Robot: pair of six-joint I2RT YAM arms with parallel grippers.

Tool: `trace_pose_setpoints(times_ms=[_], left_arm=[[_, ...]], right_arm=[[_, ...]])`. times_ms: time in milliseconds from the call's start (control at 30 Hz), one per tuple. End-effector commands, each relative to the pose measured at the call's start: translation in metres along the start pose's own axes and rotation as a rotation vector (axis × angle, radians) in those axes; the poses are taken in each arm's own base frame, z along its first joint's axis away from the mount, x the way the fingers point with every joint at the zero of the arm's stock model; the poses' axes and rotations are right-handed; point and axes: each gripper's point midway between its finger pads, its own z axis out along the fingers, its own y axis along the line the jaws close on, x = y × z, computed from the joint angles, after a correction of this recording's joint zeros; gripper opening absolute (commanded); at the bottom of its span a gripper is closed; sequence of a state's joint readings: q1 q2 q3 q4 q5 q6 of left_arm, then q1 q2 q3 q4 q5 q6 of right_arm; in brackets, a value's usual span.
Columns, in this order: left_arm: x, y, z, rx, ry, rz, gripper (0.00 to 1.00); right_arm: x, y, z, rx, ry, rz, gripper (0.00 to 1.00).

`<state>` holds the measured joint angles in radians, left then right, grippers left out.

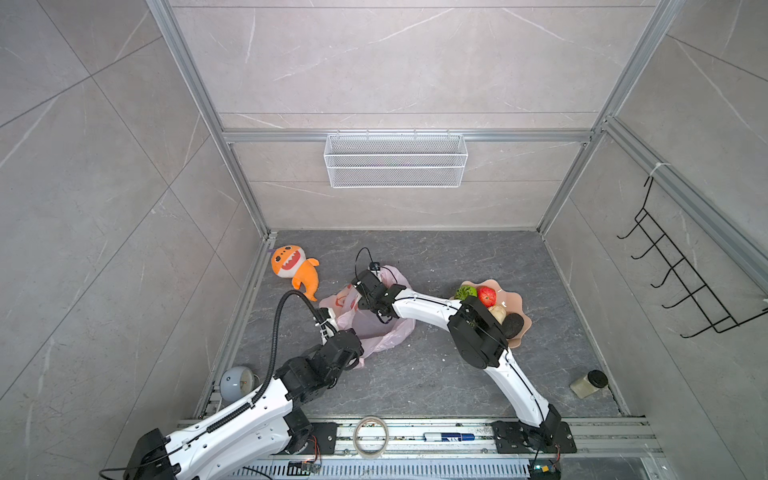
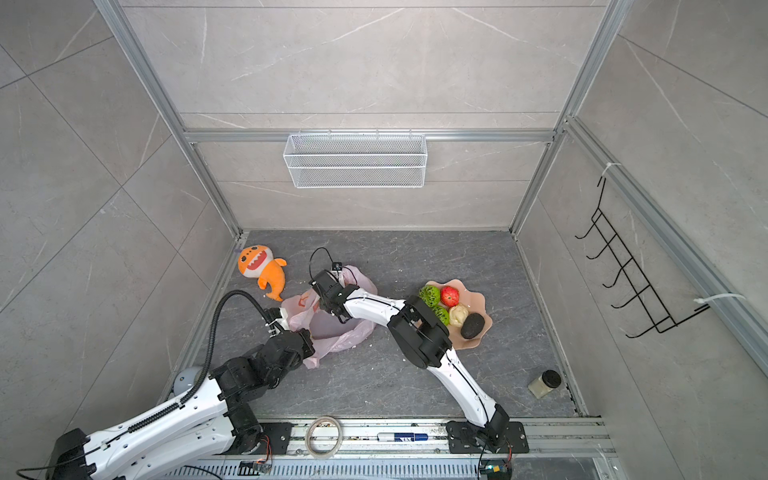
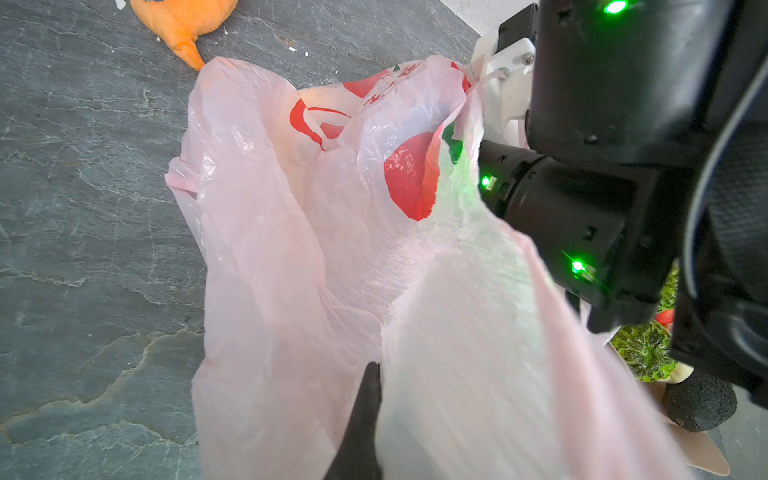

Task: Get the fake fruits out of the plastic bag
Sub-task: 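Push the right gripper down into the bag toward the cream fruit, then grasp the cream fruit with the right gripper and lift it toward the bowl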

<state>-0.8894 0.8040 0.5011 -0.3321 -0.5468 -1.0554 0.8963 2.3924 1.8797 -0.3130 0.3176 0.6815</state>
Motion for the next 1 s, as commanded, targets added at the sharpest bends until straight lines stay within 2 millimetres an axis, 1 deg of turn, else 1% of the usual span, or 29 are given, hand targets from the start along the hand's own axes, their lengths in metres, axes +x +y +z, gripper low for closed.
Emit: trace_pose_setpoints(times_ms=[0, 167, 267, 567, 667, 967], left_arm=[[-0.005, -0.004, 0.005, 0.001, -0.031, -0.002, 0.00], [-0.006, -0.008, 0.009, 0.006, -0.042, 0.006, 0.00], [-0.006, -0.010, 0.011, 0.012, -0.044, 0.002, 0.00], [-0.005, -0.019, 0.014, 0.030, -0.033, 0.005, 0.00], [-0.005, -0.020, 0.015, 0.033, -0.035, 0.006, 0.00], [-0.006, -0.021, 0.016, 0.041, -0.043, 0.005, 0.00]], right_arm=[[-0.013, 0.009, -0.027, -0.066, -0.001, -0.029, 0.18], [-0.005, 0.006, -0.043, -0.097, 0.022, -0.045, 0.18], [-0.003, 0.008, -0.055, -0.130, 0.033, -0.067, 0.18], [0.012, 0.011, -0.089, -0.230, 0.098, -0.114, 0.18], [0.014, 0.006, -0.102, -0.241, 0.103, -0.124, 0.18], [0.021, 0.001, -0.141, -0.299, 0.139, -0.151, 0.18]])
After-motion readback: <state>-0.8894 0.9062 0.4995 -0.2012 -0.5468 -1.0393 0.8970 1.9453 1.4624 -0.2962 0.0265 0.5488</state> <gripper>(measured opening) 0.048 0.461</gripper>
